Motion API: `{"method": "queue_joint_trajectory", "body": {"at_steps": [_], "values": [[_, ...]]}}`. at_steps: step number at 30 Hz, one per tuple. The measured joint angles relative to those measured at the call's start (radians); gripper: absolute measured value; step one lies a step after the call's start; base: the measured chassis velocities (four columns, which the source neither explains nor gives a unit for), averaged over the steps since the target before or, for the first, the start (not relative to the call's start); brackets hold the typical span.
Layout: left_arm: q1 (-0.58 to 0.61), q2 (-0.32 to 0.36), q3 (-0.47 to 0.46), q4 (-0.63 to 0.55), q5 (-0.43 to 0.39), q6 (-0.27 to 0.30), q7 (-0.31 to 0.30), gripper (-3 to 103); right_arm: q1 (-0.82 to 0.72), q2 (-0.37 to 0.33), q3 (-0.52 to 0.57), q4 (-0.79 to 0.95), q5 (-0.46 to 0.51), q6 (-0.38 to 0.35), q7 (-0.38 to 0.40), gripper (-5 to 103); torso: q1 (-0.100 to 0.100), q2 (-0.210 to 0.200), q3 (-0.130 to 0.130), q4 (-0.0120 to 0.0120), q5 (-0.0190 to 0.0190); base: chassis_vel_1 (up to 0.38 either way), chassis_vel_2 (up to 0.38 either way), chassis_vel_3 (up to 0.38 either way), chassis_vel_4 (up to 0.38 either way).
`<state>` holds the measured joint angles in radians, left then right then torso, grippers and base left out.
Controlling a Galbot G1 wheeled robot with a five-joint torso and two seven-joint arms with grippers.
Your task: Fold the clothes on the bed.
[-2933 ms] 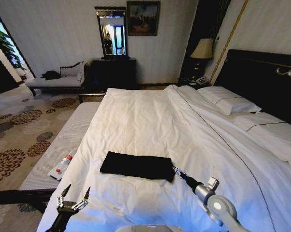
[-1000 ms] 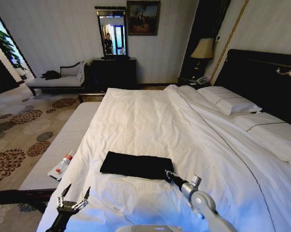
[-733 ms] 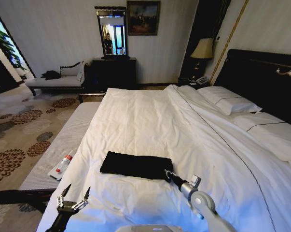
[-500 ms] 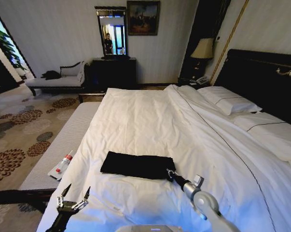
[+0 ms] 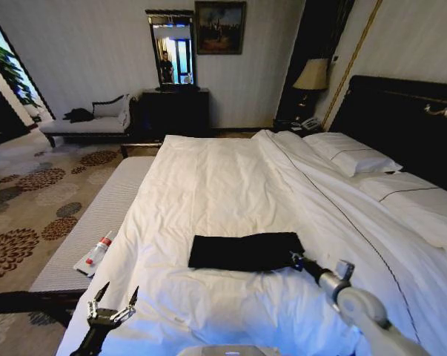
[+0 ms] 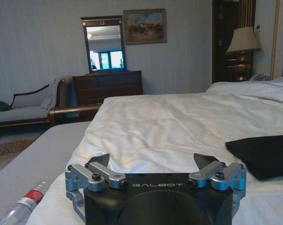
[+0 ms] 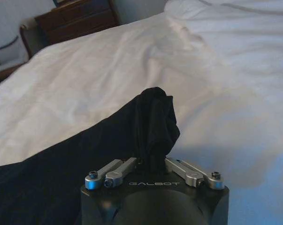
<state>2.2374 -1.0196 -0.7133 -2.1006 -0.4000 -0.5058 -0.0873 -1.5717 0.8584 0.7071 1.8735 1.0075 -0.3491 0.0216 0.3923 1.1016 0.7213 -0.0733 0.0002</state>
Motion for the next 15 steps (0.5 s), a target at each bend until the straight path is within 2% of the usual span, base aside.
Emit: {"method": "queue_joint_trajectory", "body": {"at_steps": [5, 11, 15], "values": [[0.000, 0.000, 0.000, 0.000, 0.000, 0.000, 0.000, 100, 0.023, -0.025, -0.002, -0.037, -0.015, 0.000, -0.003, 7, 0.000, 0.000, 0.000, 0.0000, -0.0001, 0.000, 0.000, 0.000, 0.000], [0.000, 0.000, 0.000, 0.000, 0.000, 0.000, 0.000, 100, 0.040, -0.021, -0.022, -0.039, -0.025, -0.007, 0.008, 7, 0.000, 0.000, 0.000, -0.0001, -0.0001, 0.000, 0.000, 0.000, 0.000], [0.000, 0.000, 0.000, 0.000, 0.000, 0.000, 0.000, 100, 0.045, -0.023, -0.034, 0.013, -0.080, -0.034, 0.021, 7, 0.000, 0.000, 0.000, -0.0001, -0.0002, 0.000, 0.000, 0.000, 0.000]]}}
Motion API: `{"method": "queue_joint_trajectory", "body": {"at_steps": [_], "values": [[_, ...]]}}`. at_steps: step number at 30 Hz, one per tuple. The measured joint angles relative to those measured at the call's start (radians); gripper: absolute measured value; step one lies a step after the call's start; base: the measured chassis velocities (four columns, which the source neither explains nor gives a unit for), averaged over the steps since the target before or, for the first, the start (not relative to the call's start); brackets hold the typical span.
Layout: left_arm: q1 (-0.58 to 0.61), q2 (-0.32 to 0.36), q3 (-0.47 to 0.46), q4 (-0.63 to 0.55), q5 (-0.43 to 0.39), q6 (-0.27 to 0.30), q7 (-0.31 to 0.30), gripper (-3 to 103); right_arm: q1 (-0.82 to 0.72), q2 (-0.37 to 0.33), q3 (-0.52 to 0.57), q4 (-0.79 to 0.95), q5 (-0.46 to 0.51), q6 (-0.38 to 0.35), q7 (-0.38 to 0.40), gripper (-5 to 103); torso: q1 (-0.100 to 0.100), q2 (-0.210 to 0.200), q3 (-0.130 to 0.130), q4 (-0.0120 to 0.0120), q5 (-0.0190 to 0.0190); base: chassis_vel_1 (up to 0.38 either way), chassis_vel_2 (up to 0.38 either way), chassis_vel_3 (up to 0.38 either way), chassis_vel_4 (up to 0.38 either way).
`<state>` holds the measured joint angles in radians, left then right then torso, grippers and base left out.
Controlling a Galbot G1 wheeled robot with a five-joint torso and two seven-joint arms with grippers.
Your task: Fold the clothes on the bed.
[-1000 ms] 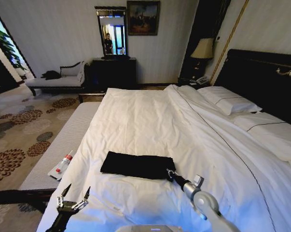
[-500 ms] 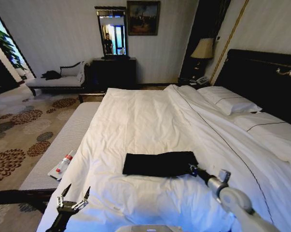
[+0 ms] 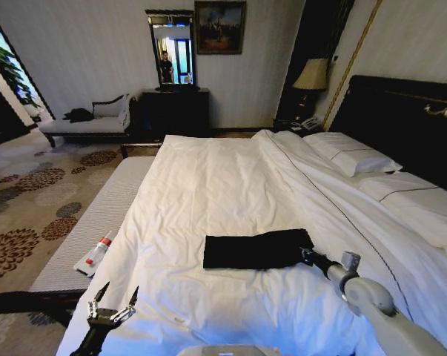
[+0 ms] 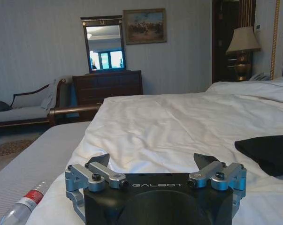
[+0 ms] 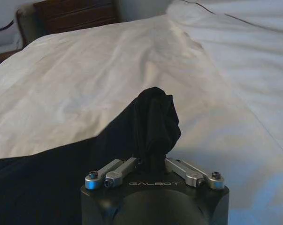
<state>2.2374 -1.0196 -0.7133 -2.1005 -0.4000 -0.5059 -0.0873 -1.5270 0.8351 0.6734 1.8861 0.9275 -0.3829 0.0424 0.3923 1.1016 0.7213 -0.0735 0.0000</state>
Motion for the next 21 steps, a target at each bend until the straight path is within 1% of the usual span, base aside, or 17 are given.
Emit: {"method": "queue_joint_trajectory", "body": {"at_steps": [1, 5, 6, 9, 10, 11, 14, 15, 16, 19, 21], "values": [[0.000, 0.000, 0.000, 0.000, 0.000, 0.000, 0.000, 100, 0.000, 0.000, 0.000, 0.000, 0.000, 0.000, 0.000, 7, 0.000, 0.000, 0.000, 0.0000, 0.0000, 0.000, 0.000, 0.000, 0.000], [0.000, 0.000, 0.000, 0.000, 0.000, 0.000, 0.000, 100, 0.009, -0.009, -0.027, 0.116, -0.020, -0.049, 0.035, 7, 0.000, 0.000, 0.000, 0.0000, -0.0003, 0.000, 0.000, 0.000, 0.000], [0.000, 0.000, 0.000, 0.000, 0.000, 0.000, 0.000, 100, 0.009, -0.009, -0.027, 0.116, -0.020, -0.049, 0.035, 7, 0.000, 0.000, 0.000, 0.0000, -0.0003, 0.000, 0.000, 0.000, 0.000], [0.000, 0.000, 0.000, 0.000, 0.000, 0.000, 0.000, 100, 0.060, 0.007, -0.099, 0.186, 0.008, -0.093, 0.095, 7, 0.000, 0.000, 0.000, 0.0001, -0.0005, 0.000, 0.000, 0.000, 0.000], [0.000, 0.000, 0.000, 0.000, 0.000, 0.000, 0.000, 100, 0.060, 0.007, -0.099, 0.186, 0.008, -0.093, 0.095, 7, 0.000, 0.000, 0.000, 0.0001, -0.0005, 0.000, 0.000, 0.000, 0.000], [0.000, 0.000, 0.000, 0.000, 0.000, 0.000, 0.000, 100, 0.072, 0.011, -0.116, 0.192, 0.017, -0.101, 0.107, 7, 0.000, 0.000, 0.000, 0.0000, -0.0002, 0.000, 0.000, 0.000, 0.000], [0.000, 0.000, 0.000, 0.000, 0.000, 0.000, 0.000, 100, 0.171, 0.039, -0.233, 0.209, 0.117, -0.137, 0.189, 7, 0.000, 0.000, 0.000, 0.0004, -0.0002, 0.000, 0.000, 0.000, 0.000], [0.000, 0.000, 0.000, 0.000, 0.000, 0.000, 0.000, 100, 0.171, 0.039, -0.233, 0.209, 0.117, -0.137, 0.189, 7, 0.000, 0.000, 0.000, 0.0004, -0.0002, 0.000, 0.000, 0.000, 0.000], [0.000, 0.000, 0.000, 0.000, 0.000, 0.000, 0.000, 100, 0.200, 0.050, -0.268, 0.206, 0.144, -0.140, 0.209, 7, 0.000, 0.000, 0.000, 0.0003, -0.0001, 0.000, 0.000, 0.000, 0.000], [0.000, 0.000, 0.000, 0.000, 0.000, 0.000, 0.000, 100, 0.247, 0.071, -0.318, 0.197, 0.177, -0.140, 0.230, 7, 0.000, 0.000, 0.000, 0.0002, 0.0000, 0.000, 0.000, 0.000, 0.000], [0.000, 0.000, 0.000, 0.000, 0.000, 0.000, 0.000, 100, 0.259, 0.076, -0.329, 0.195, 0.179, -0.140, 0.233, 7, 0.000, 0.000, 0.000, 0.0003, 0.0001, 0.000, 0.000, 0.000, 0.000]]}}
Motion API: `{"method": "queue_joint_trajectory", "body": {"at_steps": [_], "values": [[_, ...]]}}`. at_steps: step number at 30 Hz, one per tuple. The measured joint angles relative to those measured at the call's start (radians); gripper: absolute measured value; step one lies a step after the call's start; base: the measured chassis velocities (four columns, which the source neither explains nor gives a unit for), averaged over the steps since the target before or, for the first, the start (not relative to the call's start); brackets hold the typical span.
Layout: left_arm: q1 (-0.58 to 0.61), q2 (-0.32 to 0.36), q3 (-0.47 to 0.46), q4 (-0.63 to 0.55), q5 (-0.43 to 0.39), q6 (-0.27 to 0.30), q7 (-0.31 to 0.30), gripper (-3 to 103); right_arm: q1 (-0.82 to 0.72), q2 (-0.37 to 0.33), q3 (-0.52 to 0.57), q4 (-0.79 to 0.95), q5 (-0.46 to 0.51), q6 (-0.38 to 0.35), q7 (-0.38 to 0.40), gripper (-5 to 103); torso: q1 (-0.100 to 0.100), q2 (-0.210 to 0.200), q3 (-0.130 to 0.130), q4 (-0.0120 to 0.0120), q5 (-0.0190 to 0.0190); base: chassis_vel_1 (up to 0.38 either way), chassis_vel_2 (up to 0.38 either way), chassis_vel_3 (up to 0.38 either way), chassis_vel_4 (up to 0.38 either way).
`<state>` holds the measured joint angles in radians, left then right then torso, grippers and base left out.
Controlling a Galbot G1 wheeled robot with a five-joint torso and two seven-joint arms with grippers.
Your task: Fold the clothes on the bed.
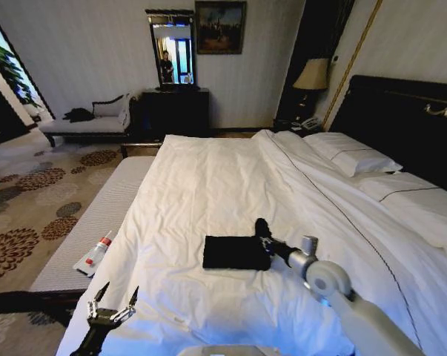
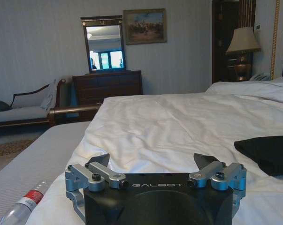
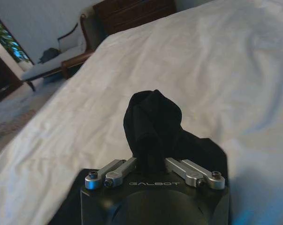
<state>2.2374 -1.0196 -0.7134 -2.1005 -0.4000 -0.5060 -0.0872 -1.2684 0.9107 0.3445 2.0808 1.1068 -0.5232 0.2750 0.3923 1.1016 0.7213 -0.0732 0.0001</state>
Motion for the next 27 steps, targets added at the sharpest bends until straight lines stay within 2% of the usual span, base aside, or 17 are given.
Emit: {"method": "queue_joint_trajectory", "body": {"at_steps": [5, 14, 27], "values": [[0.000, 0.000, 0.000, 0.000, 0.000, 0.000, 0.000, 100, 0.038, 0.012, -0.041, -0.001, -0.009, 0.002, -0.004, 7, 0.000, 0.000, 0.000, -0.0001, -0.0003, 0.000, 0.000, 0.000, 0.000], [0.000, 0.000, 0.000, 0.000, 0.000, 0.000, 0.000, 100, 0.110, 0.064, -0.165, -0.063, -0.079, 0.015, -0.064, 7, 0.000, 0.000, 0.000, -0.0001, 0.0001, 0.000, 0.000, 0.000, 0.000], [0.000, 0.000, 0.000, 0.000, 0.000, 0.000, 0.000, 100, 0.164, 0.104, -0.283, -0.128, -0.125, 0.017, -0.074, 7, 0.000, 0.000, 0.000, -0.0002, -0.0002, 0.000, 0.000, 0.000, 0.000]]}}
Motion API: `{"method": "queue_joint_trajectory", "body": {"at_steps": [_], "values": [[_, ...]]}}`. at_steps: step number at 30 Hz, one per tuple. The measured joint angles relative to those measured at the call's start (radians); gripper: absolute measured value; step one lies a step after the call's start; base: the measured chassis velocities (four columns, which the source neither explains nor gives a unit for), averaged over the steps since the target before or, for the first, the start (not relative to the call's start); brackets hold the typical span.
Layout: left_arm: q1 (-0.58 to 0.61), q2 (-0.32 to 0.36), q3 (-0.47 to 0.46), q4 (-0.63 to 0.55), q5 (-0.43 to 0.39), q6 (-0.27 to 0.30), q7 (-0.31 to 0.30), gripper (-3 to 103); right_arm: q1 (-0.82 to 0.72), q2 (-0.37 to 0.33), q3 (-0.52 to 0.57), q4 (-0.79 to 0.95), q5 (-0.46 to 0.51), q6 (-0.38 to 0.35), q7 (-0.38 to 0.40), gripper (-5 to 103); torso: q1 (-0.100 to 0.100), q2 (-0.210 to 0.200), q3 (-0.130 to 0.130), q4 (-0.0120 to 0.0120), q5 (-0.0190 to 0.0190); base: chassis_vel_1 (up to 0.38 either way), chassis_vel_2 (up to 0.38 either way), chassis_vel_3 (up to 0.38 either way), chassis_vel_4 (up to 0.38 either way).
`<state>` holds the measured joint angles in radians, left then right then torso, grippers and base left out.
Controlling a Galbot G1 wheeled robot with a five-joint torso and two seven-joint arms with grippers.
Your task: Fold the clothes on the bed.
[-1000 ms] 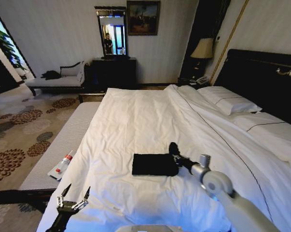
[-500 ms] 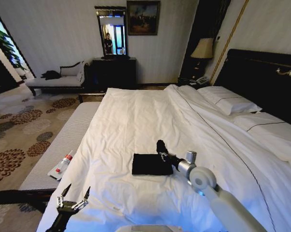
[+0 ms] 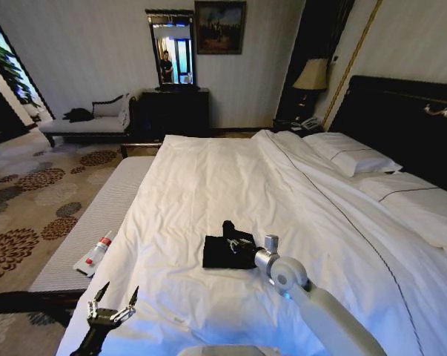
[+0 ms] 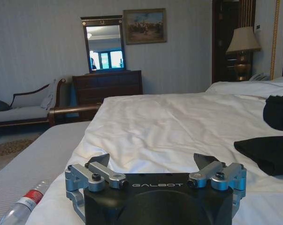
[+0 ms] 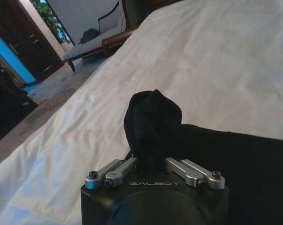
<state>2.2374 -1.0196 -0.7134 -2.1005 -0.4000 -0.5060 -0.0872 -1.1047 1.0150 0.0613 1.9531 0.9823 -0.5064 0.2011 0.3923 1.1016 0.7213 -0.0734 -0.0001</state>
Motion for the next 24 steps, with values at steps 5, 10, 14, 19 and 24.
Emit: {"method": "queue_joint_trajectory", "body": {"at_steps": [5, 10, 14, 19, 24], "values": [[0.000, 0.000, 0.000, 0.000, 0.000, 0.000, 0.000, 100, 0.023, 0.030, -0.029, -0.050, -0.023, 0.003, -0.002, 7, 0.000, 0.000, 0.000, 0.0000, 0.0000, 0.000, 0.000, 0.000, 0.000], [0.000, 0.000, 0.000, 0.000, 0.000, 0.000, 0.000, 100, 0.045, 0.049, -0.052, -0.085, -0.034, 0.008, -0.001, 7, 0.000, 0.000, 0.000, 0.0000, 0.0000, 0.000, 0.000, 0.000, 0.000], [0.000, 0.000, 0.000, 0.000, 0.000, 0.000, 0.000, 100, 0.038, 0.053, -0.066, -0.093, -0.051, 0.015, -0.005, 7, 0.000, 0.000, 0.000, 0.0001, 0.0000, 0.000, 0.000, 0.000, 0.000], [0.000, 0.000, 0.000, 0.000, 0.000, 0.000, 0.000, 100, 0.026, 0.048, -0.086, -0.096, -0.082, 0.021, -0.010, 7, 0.000, 0.000, 0.000, 0.0000, 0.0001, 0.000, 0.000, 0.000, 0.000], [0.000, 0.000, 0.000, 0.000, 0.000, 0.000, 0.000, 100, 0.047, 0.060, -0.106, -0.112, -0.103, 0.043, -0.009, 16, 0.000, 0.000, 0.000, 0.0000, 0.0000, 0.000, 0.000, 0.000, 0.000]]}}
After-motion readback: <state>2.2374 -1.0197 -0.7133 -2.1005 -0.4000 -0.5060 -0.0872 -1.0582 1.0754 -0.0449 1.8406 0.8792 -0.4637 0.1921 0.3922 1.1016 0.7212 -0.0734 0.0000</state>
